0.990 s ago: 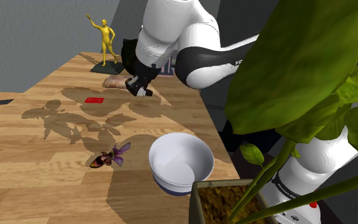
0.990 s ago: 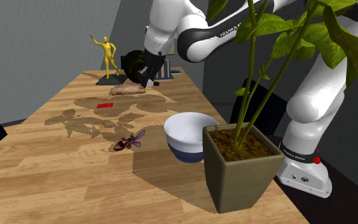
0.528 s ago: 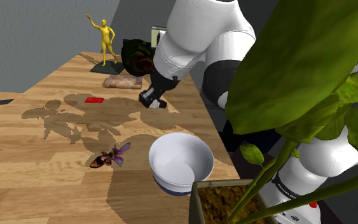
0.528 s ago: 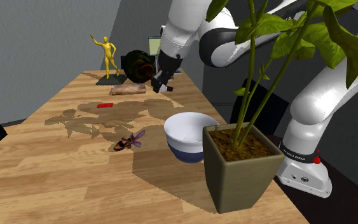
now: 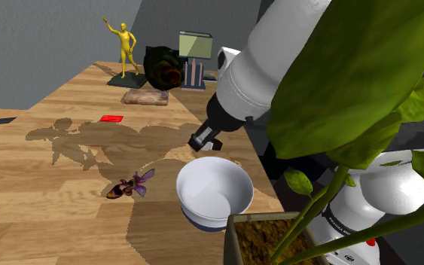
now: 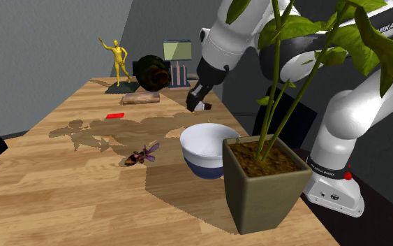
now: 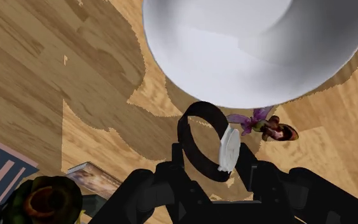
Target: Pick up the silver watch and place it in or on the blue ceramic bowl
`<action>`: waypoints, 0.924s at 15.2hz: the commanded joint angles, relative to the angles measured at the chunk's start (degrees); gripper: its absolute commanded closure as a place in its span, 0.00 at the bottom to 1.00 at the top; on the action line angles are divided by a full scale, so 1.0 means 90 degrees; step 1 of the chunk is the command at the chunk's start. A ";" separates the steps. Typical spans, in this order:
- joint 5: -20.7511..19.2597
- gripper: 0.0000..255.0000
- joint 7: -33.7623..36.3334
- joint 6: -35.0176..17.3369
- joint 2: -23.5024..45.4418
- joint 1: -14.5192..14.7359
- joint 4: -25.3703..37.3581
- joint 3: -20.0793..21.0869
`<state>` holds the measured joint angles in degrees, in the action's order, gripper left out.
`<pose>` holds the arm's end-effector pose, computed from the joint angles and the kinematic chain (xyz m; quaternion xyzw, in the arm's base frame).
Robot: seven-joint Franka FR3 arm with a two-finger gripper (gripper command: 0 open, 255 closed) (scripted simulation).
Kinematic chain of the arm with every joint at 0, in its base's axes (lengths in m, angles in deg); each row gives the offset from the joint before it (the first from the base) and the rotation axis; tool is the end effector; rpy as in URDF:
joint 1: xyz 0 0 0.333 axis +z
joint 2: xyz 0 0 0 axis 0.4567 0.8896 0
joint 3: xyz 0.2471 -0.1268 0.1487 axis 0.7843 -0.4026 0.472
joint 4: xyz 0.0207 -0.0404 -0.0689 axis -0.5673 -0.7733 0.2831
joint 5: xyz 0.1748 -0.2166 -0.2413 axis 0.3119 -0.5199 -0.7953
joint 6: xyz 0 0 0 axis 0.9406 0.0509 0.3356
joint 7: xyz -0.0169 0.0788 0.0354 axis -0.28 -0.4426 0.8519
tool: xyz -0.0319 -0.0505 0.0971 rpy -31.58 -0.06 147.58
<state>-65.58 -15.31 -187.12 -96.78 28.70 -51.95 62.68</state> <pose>0.2735 0.3232 0.5071 0.9560 0.0935 0.2634 0.0895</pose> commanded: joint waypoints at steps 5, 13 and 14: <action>0.0436 1.00 0.0291 0.0456 -0.0737 0.0692 -0.0382 0.0074; 0.0438 1.00 0.0580 -0.0190 -0.0587 0.0612 -0.0887 0.0415; 0.0435 1.00 0.0619 -0.0273 -0.0562 0.0594 -0.0945 0.0464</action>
<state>-61.65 -10.08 -188.84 -102.03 34.17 -59.93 66.45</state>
